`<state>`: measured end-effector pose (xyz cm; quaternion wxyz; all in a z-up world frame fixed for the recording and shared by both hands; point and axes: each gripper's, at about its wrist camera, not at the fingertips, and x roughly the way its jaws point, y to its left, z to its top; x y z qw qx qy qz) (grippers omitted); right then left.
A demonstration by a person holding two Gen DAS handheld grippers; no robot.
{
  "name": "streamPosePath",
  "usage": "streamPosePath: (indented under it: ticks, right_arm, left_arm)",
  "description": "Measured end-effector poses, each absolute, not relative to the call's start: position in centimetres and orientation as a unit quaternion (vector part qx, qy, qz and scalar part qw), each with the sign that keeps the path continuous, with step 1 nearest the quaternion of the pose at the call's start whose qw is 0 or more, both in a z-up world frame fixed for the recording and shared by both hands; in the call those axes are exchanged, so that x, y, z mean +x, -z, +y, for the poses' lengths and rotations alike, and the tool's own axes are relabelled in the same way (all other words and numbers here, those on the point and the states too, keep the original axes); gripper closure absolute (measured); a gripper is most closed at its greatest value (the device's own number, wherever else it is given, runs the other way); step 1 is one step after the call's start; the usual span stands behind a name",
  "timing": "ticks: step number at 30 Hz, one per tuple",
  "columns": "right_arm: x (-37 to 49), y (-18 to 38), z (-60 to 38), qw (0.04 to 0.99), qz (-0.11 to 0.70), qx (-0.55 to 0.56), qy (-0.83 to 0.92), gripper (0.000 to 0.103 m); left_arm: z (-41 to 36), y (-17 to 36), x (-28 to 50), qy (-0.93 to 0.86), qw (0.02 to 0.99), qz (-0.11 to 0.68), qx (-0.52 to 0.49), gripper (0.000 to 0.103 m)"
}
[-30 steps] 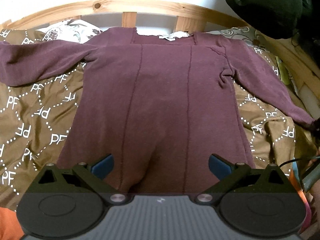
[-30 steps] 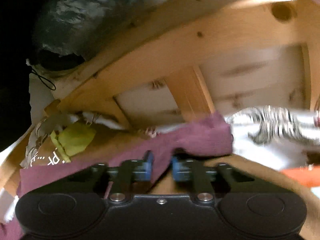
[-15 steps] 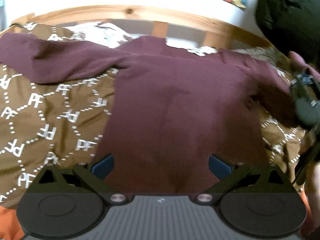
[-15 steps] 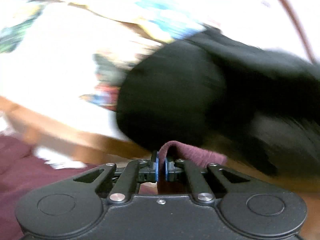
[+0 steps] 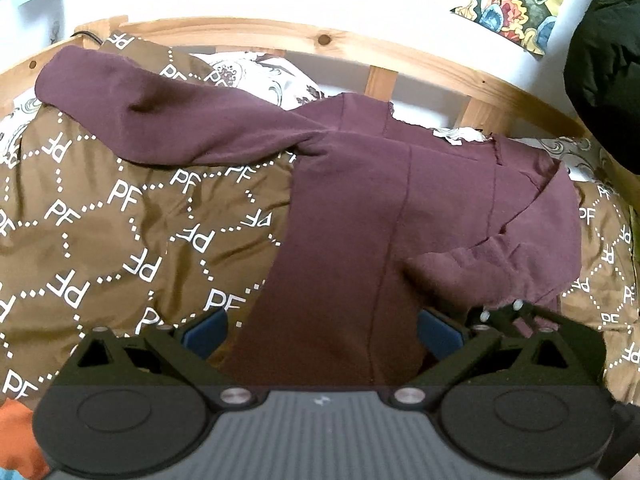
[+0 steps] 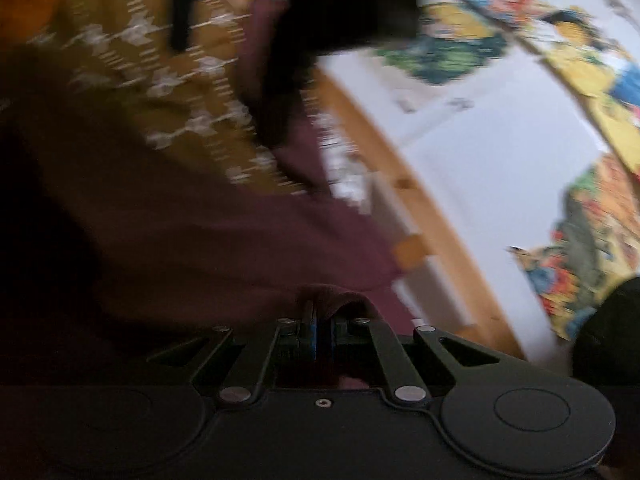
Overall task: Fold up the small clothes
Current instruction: 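Fold the held sleeve across the shirt body with the right tool, then release, then grasp the cuff of the other sleeve with the left tool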
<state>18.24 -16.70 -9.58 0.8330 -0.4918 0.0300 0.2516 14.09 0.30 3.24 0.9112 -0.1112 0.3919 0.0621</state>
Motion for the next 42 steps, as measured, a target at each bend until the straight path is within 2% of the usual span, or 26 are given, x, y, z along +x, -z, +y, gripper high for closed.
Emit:
streamPosePath:
  ticks: [3,6,8,10,11,13,16,18,19,20,23,25,29,33,35,42]
  right_arm:
    - [18.4,9.6,-16.8,0.832,0.064,-0.481,-0.269,0.096]
    - [18.2,8.0,-17.3,0.855,0.105,-0.417,-0.291,0.086]
    - [18.4,6.7,-17.7,0.870,0.127,-0.365,-0.307,0.069]
    - [18.5,5.6,-18.0,0.878,0.140,-0.327,-0.320,0.058]
    - [18.5,5.2,-18.3,0.883,0.152,-0.302,-0.325,0.054]
    - [19.3,4.5,-19.2,0.895,0.195,-0.224,-0.334,0.053]
    - [21.1,4.2,-20.8,0.904,0.257,-0.097,-0.327,0.054]
    - [21.6,4.2,-21.9,0.912,0.266,-0.041,-0.311,0.058]
    - [21.6,4.2,-22.2,0.918,0.256,-0.033,-0.300,0.068]
    - [21.3,4.1,-22.1,0.924,0.239,-0.047,-0.295,0.080]
    - [19.4,3.7,-20.7,0.926,0.181,-0.126,-0.306,0.092]
    - [17.5,4.0,-19.2,0.909,0.147,-0.202,-0.335,0.095]
    - [14.7,5.6,-16.8,0.857,0.127,-0.321,-0.383,0.094]
    - [14.8,5.0,-17.9,0.858,0.148,-0.304,-0.386,0.072]
    - [15.7,4.4,-19.1,0.870,0.157,-0.281,-0.374,0.053]
    - [20.0,2.4,-25.6,0.933,0.161,-0.199,-0.254,0.031]
  left_arm:
    - [0.1,-3.2,14.2,-0.059,0.912,0.391,-0.111,0.001]
    - [0.0,-3.2,14.1,-0.057,0.913,0.389,-0.110,0.001]
    - [0.0,-3.2,14.1,-0.057,0.913,0.389,-0.110,0.001]
    - [0.0,-3.2,14.1,-0.059,0.912,0.390,-0.112,0.001]
    - [0.1,-3.3,14.1,-0.059,0.912,0.390,-0.112,0.001]
    - [0.1,-3.3,14.1,-0.059,0.912,0.389,-0.112,0.001]
    - [0.2,-3.3,14.0,-0.061,0.912,0.389,-0.112,0.001]
    - [0.3,-3.2,14.1,-0.063,0.911,0.392,-0.116,0.001]
    - [0.3,-3.2,14.1,-0.063,0.910,0.393,-0.117,0.001]
    - [0.4,-3.2,14.1,-0.064,0.909,0.393,-0.119,0.001]
    - [0.7,-3.2,14.2,-0.075,0.909,0.390,-0.127,0.001]
    - [1.0,-3.3,14.1,-0.085,0.910,0.384,-0.136,0.001]
    - [1.3,-3.3,14.1,-0.094,0.911,0.374,-0.146,0.001]
    - [1.1,-2.6,14.8,-0.092,0.906,0.384,-0.151,0.001]
    - [0.9,-2.1,15.2,-0.091,0.905,0.388,-0.148,0.001]
    - [-0.6,0.8,17.2,-0.102,0.895,0.423,-0.100,0.001]
